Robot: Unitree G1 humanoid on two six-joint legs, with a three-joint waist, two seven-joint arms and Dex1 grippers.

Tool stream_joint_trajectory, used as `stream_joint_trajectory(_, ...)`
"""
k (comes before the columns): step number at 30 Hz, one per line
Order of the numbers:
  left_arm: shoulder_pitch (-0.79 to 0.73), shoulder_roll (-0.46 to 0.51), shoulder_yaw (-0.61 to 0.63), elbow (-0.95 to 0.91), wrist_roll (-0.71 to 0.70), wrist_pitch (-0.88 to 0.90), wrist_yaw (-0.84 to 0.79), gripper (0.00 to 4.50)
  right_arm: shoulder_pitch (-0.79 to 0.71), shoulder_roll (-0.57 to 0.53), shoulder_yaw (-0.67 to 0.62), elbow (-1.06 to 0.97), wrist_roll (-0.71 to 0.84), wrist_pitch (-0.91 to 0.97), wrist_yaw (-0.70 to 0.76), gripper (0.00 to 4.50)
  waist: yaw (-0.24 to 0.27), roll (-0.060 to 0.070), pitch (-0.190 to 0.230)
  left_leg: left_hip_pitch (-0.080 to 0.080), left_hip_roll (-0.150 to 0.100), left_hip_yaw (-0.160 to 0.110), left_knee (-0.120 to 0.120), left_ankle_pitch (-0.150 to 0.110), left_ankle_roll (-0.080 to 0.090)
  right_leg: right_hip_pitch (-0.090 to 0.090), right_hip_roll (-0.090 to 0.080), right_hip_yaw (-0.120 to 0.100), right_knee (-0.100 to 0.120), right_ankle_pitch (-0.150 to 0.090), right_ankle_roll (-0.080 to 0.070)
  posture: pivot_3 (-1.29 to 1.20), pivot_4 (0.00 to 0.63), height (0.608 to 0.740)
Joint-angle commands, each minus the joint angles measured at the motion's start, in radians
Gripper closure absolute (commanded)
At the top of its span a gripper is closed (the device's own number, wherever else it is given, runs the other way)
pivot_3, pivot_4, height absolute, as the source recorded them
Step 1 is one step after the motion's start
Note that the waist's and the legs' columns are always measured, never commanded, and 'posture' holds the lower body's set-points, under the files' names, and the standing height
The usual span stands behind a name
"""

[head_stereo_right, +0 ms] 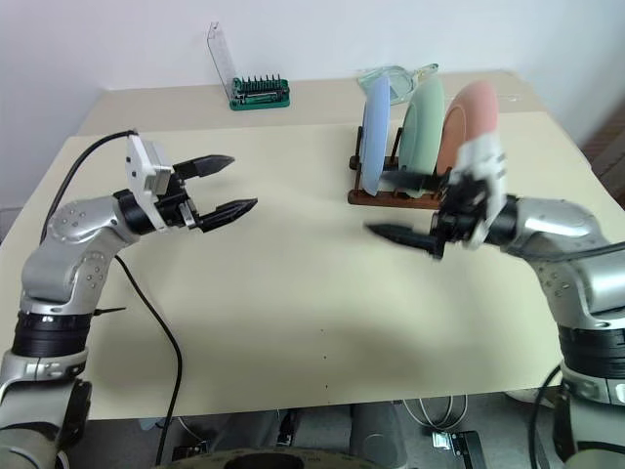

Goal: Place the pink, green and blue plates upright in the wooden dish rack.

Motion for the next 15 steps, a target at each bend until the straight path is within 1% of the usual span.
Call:
stream_joint_trajectory(1,0.055,0.022,0.019,-0.034,0.051,-0.088,-0.007,0.0,-0.051,0.051,-0.03,0.066,-0.085,-0.181,0.013,0.04,-0.002,0.0,0.0,0.0,0.0,0.001,0.0,0.0,0.0,0.0,0.0,0.001,0.001,0.0,0.0,0.0,0.15,0.74)
stream_joint_trajectory(7,0.082,-0.029,-0.011,-0.098,0.049,-0.082,0.044,0.0,-0.043,0.073,-0.086,0.163,-0.092,-0.26,0.059,0.04,0.013,-0.002,0.001,-0.001,0.0,-0.002,0.001,0.0,0.0,0.001,-0.001,-0.001,-0.001,0.0,0.0,0.0,0.15,0.74)
stream_joint_trajectory(8,0.077,-0.039,-0.02,-0.098,0.056,-0.082,0.05,0.0,-0.052,0.074,-0.095,0.168,-0.066,-0.226,0.054,0.04,0.013,-0.002,0.001,-0.001,0.0,-0.002,0.001,0.0,0.0,0.001,-0.001,-0.001,-0.001,0.0,0.0,0.0,0.15,0.74)
stream_joint_trajectory(11,0.046,-0.063,-0.02,-0.051,0.049,-0.099,0.041,0.0,-0.058,0.071,-0.098,0.138,-0.063,-0.201,0.037,0.04,0.006,-0.002,0.001,-0.001,0.0,-0.002,0.001,0.0,0.0,0.001,-0.001,-0.001,0.0,0.0,0.0,0.0,0.15,0.74)
stream_joint_trajectory(15,0.025,-0.094,-0.048,-0.002,0.081,-0.157,0.032,0.0,-0.052,0.032,-0.125,0.149,-0.075,-0.187,0.054,0.04,0.005,-0.001,0.0,0.0,0.0,-0.001,0.0,0.0,0.0,0.0,-0.001,-0.001,0.0,0.0,0.0,0.0,0.15,0.74)
